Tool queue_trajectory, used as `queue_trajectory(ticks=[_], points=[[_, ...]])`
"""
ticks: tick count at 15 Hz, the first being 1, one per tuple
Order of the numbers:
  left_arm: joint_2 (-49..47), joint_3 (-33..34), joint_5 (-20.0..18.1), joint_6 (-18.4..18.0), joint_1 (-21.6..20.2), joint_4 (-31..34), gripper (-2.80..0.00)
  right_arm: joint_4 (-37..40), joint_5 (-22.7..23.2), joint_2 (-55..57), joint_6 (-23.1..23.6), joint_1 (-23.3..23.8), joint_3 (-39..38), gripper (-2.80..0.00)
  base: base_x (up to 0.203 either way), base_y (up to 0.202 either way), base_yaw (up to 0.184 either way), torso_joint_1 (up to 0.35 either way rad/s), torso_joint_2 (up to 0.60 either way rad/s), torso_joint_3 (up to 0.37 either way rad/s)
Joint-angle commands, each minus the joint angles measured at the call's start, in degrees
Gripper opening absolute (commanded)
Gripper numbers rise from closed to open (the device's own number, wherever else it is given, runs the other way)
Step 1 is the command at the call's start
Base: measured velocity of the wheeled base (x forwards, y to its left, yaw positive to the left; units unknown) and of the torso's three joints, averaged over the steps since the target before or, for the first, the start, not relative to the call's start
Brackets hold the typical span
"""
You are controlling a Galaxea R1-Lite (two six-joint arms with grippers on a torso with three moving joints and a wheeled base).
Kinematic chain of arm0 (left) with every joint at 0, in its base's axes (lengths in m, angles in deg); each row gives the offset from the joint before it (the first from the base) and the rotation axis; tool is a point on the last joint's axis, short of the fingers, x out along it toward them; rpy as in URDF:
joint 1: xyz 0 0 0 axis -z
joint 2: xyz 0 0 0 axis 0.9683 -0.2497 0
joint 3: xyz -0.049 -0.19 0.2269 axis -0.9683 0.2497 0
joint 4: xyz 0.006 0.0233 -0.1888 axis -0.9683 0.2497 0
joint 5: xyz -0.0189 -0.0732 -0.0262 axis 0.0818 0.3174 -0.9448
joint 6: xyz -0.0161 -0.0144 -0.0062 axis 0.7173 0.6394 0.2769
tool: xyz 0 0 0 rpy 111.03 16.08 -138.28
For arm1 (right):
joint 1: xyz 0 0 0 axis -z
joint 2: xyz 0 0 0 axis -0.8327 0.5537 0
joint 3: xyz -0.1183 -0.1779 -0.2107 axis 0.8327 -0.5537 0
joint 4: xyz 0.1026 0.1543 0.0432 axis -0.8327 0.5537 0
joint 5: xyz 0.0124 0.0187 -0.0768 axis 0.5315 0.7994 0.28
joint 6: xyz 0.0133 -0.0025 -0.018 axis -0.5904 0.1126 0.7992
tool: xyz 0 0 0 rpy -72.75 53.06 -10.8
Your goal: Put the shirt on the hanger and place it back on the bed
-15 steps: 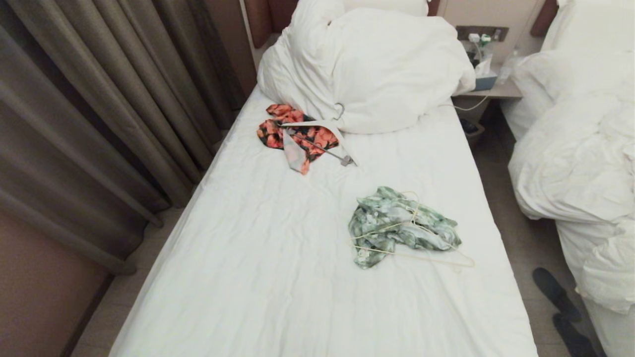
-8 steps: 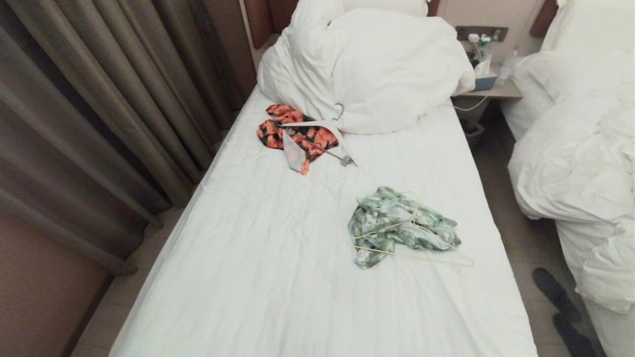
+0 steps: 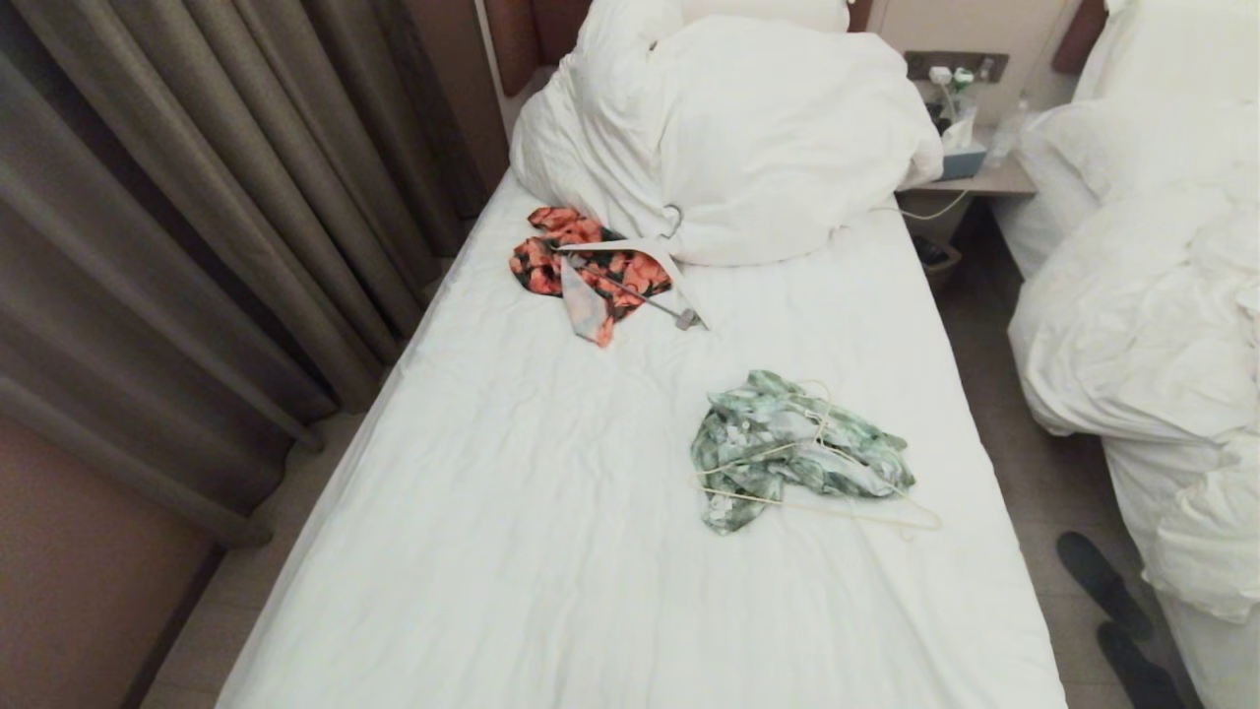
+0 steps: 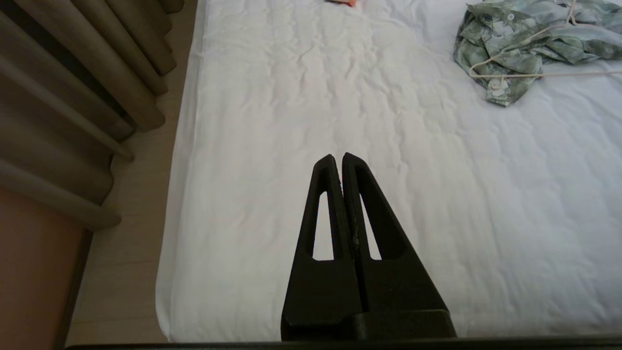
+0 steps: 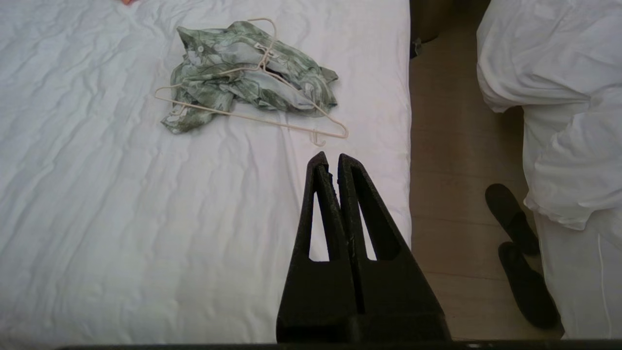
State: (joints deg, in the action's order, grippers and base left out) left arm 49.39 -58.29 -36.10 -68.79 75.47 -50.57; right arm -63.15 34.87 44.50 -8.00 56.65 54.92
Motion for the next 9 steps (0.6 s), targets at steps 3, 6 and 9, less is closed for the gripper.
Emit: queue_trajectory(ticks=[3,6,9], points=[[-0.2,-0.1,0.7,4.5,0.0,0.1,-2.80,-0.1,0.0,0.2,-0.2,0.0,0.0,-2.80,0.000,0.000,0.000,0.000,0.00,0.000],[-0.2,0.0,2.4,8.1,0.0,0.0,-2.80,-0.1,0.0,0.2,-0.1,0.0,0.0,-2.80,0.000,0.000,0.000,0.000,0.00,0.000],[-0.2,0.0,2.5,8.4,0.0,-0.1,-2.80,-0.1,0.0,0.2,-0.1,0.0,0.0,-2.80,0.000,0.000,0.000,0.000,0.00,0.000]])
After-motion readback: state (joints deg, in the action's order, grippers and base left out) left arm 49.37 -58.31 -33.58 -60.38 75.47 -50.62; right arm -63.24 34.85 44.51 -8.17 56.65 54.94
